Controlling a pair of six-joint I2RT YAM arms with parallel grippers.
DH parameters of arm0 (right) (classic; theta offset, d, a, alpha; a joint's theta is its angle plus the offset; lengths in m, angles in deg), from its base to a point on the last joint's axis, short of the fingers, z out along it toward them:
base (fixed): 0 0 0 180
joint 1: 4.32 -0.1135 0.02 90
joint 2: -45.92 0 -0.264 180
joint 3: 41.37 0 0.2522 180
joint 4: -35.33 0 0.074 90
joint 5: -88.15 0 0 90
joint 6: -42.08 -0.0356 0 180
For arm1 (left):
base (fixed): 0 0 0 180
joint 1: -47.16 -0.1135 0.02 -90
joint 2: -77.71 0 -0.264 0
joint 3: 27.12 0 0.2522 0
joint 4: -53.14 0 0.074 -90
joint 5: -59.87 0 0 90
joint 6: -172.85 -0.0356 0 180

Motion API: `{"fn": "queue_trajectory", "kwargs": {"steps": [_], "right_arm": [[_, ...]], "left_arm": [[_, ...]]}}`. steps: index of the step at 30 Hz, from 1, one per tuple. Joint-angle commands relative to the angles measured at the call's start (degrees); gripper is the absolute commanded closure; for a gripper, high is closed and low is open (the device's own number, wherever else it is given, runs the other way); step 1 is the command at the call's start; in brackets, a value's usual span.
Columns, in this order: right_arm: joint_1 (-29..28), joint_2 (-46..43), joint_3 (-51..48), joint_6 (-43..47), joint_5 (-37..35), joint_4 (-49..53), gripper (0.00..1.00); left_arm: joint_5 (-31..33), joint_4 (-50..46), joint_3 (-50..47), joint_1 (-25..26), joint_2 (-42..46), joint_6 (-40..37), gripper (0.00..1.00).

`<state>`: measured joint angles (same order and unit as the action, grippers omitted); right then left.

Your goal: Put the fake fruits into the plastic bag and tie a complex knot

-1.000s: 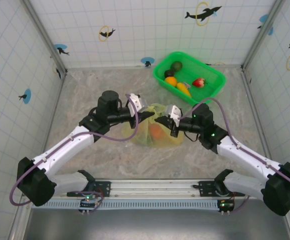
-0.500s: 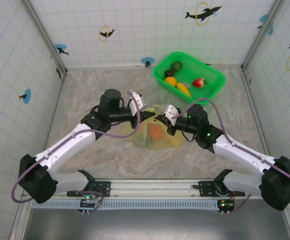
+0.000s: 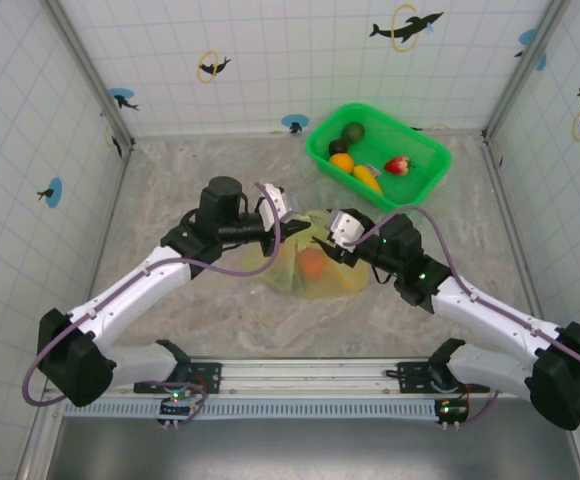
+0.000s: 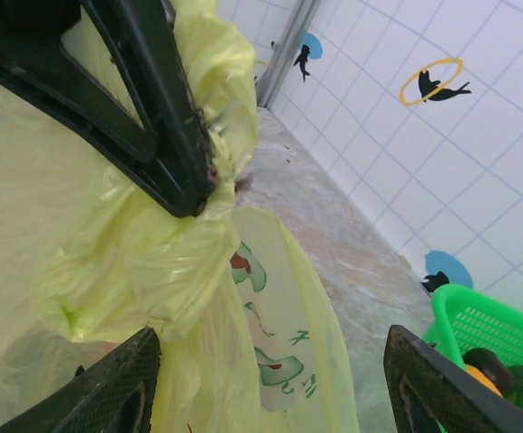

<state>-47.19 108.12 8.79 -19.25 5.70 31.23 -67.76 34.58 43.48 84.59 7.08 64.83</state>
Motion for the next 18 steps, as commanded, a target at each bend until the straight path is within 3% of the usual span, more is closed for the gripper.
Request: {"fn": "queue_trajectory", "kwargs": {"steps": [1, 7, 10, 11, 15, 17, 18], "right_arm": [[-1.36, 2.60, -0.16, 2.53, -3.46, -2.55, 0.32], [-2.12, 6.55, 0.69, 1.71, -2.16, -4.53, 0.27], [-2.13, 8.21, 1.50, 0.83, -4.75, -7.28, 0.31], [-2.13, 8.51, 1.88, 0.60, -5.91, -8.18, 0.39], [-0.84, 7.19, 2.71, -1.30, -5.86, -8.55, 0.87], [0.19, 6.10, 2.38, -2.81, -3.75, -8.66, 1.00], [0.55, 5.59, 2.27, -3.36, -2.97, -8.36, 1.00]], "left_arm": [[-2.09, -0.91, 2.20, -0.09, -0.17, -0.52, 1.00], [-2.48, -1.11, 2.59, -0.16, -0.54, -0.27, 1.00], [-3.15, -1.52, 2.58, -0.08, -0.74, -0.37, 1.00], [-2.92, -1.74, 2.44, -0.08, -0.74, -0.56, 1.00], [0.61, -1.78, 1.32, -0.03, 0.20, -1.28, 1.00], [2.37, -1.68, 0.91, -0.04, 0.66, -1.74, 1.00], [3.13, -1.68, 0.75, -0.08, 0.84, -2.00, 0.99]]}}
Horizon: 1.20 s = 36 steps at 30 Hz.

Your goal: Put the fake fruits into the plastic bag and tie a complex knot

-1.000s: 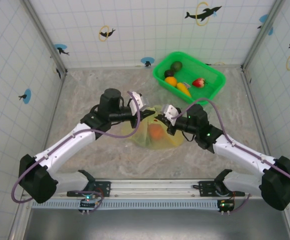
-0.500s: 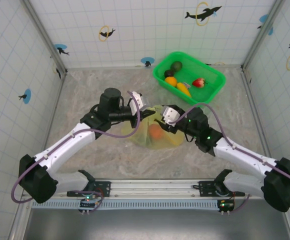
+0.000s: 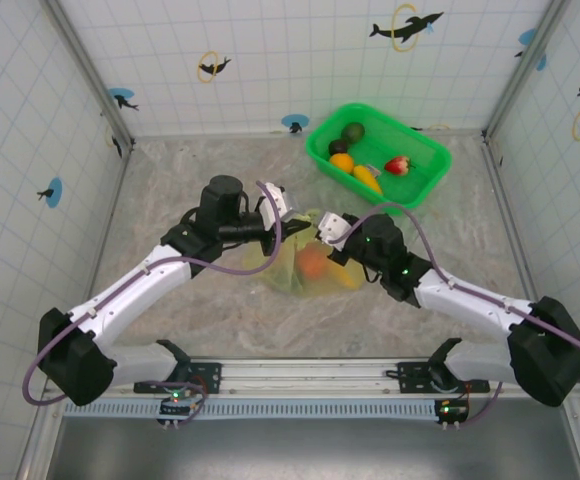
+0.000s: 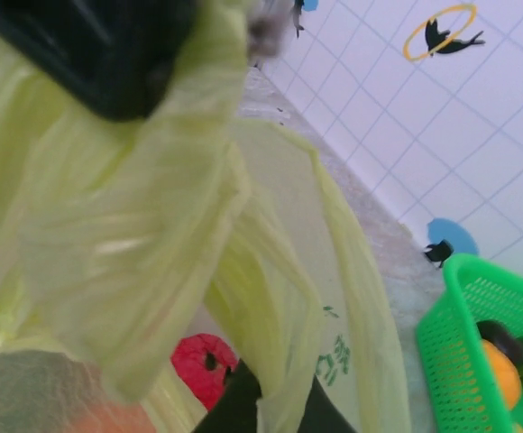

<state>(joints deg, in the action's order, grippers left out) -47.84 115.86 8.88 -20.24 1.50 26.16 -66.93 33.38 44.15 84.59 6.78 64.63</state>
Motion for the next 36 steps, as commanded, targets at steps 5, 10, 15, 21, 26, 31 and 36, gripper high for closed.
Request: {"fn": "queue_trajectory", "kwargs": {"steps": [5, 10, 15, 21, 26, 31, 36], "right_arm": [[2.39, -4.07, 1.32, -4.74, 3.26, -2.72, 1.00], [3.19, -5.65, 0.25, -6.32, 5.09, -3.12, 1.00], [3.26, -5.88, 0.42, -7.42, 7.01, -2.19, 1.00], [3.08, -6.05, 1.34, -7.29, 7.63, 0.32, 1.00], [3.19, -6.12, 2.67, -7.29, 8.71, 3.23, 1.00], [3.02, -5.78, 3.54, -7.46, 9.74, 4.43, 1.00], [2.60, -5.18, 4.42, -7.55, 10.49, 4.85, 1.00]], "left_arm": [[4.50, -0.15, -0.63, -0.08, 1.65, -2.60, 0.93], [5.42, -0.05, -1.05, -0.08, 2.29, -3.38, 0.91], [6.09, -0.79, -0.91, 0.22, 2.38, -5.21, 0.87], [11.20, -6.36, 0.71, 4.28, 1.43, -14.09, 0.91], [9.93, -8.35, 0.32, 4.93, 1.89, -21.02, 0.91], [11.27, -7.44, 1.02, 5.02, 2.38, -20.03, 0.82], [11.08, -7.61, 1.27, 5.02, 1.70, -19.64, 0.76]]}}
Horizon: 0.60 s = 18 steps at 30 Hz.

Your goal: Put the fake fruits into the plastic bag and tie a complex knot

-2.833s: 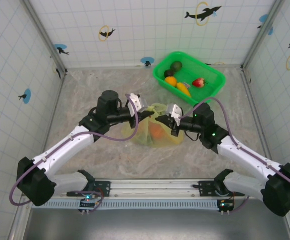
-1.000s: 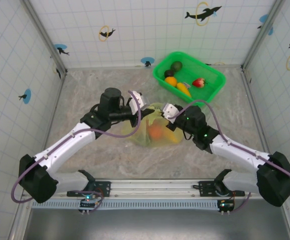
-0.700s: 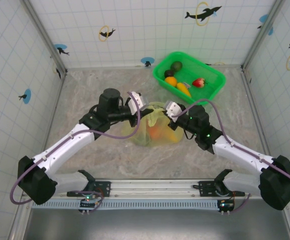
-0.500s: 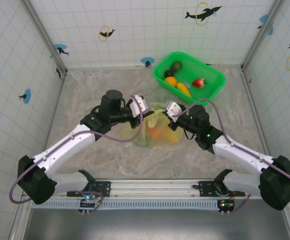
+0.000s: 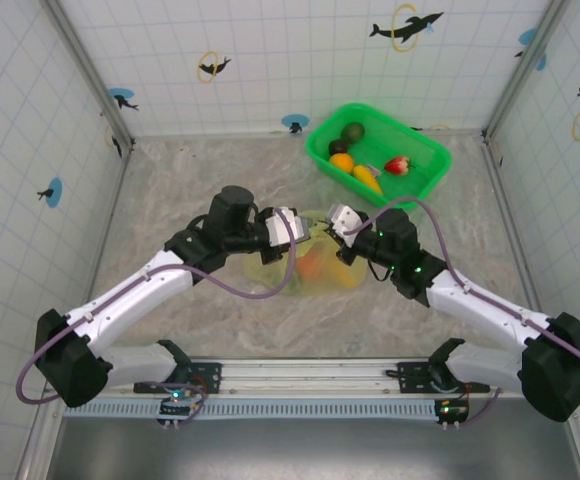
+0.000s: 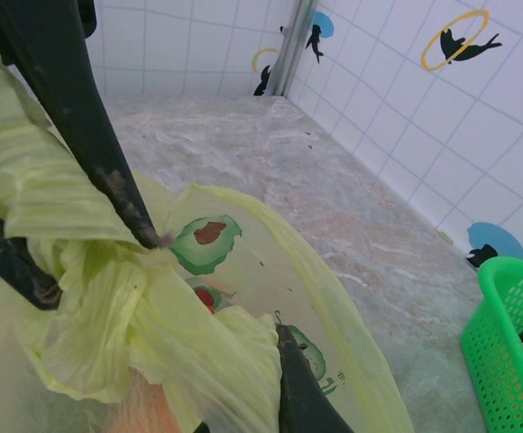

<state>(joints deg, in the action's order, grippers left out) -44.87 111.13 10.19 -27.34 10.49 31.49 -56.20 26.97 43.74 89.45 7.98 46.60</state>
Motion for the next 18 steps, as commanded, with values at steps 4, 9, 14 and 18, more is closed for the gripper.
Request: {"fn": "queue_trajectory", "kwargs": {"steps": [4, 9, 14, 18], "right_arm": [[-0.75, 0.06, 3.60, -0.28, 1.64, 0.01, 1.00], [-0.92, 0.27, 3.86, -0.06, 1.82, 0.24, 1.00], [-0.98, -0.46, 3.30, -0.55, 1.54, 0.30, 1.00], [-1.24, -1.56, 1.60, -2.08, 0.76, -1.15, 1.00]], "left_arm": [[0.72, -1.89, 2.45, 0.17, -0.13, -1.69, 0.69], [1.44, -3.83, 4.08, 0.25, -1.25, -3.10, 0.80], [9.97, -6.34, 5.04, 3.80, -2.39, -9.62, 1.00], [18.31, -7.31, 4.06, 7.63, -2.22, -15.35, 1.00]]}}
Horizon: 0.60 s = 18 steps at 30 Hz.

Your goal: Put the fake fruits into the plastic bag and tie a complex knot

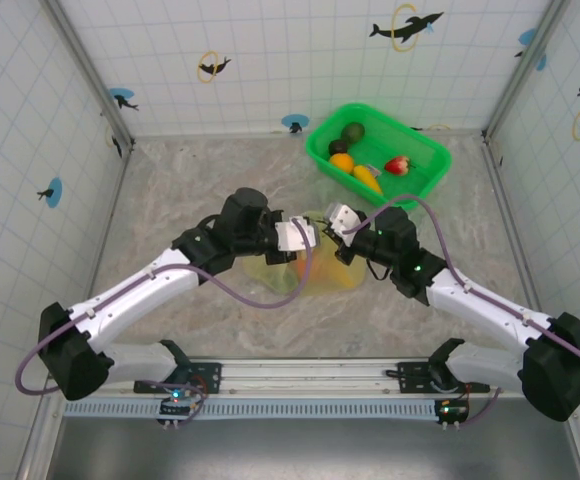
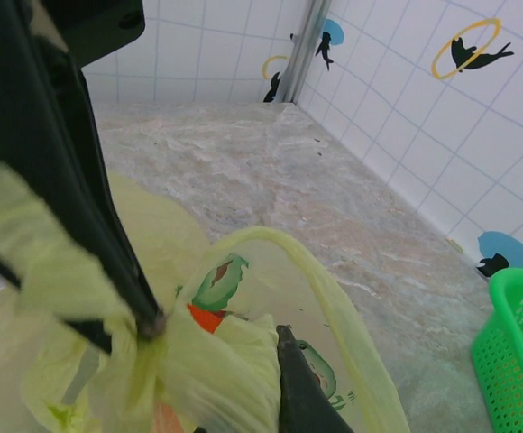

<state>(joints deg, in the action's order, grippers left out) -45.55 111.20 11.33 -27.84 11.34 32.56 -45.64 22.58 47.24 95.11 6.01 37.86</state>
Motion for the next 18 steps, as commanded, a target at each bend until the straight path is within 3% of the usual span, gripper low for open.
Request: {"fn": "queue_trajectory", "kwargs": {"steps": [1, 5, 10, 13, 18], "right_arm": [[-0.71, -2.03, -0.25, -2.23, -0.09, -2.86, 1.00], [-2.47, -3.12, -2.02, -3.89, -2.87, -5.12, 1.00], [-4.86, -6.48, -8.26, -6.56, -7.70, -11.57, 1.00], [-6.16, -7.61, -11.58, -7.85, -7.87, -14.24, 1.00], [-8.33, -7.40, -13.59, -8.00, -8.13, -15.28, 1.00]], "left_arm": [[10.80, -2.85, -0.30, 3.17, 0.25, -8.95, 1.00], [23.60, 4.15, -8.06, 7.98, 3.81, -19.13, 1.00], [34.49, 29.26, -25.54, 10.75, 10.58, -35.95, 1.00], [37.09, 43.15, -34.01, 11.12, 11.89, -44.65, 1.00], [38.54, 54.31, -38.08, 12.37, 11.38, -49.38, 1.00]]}}
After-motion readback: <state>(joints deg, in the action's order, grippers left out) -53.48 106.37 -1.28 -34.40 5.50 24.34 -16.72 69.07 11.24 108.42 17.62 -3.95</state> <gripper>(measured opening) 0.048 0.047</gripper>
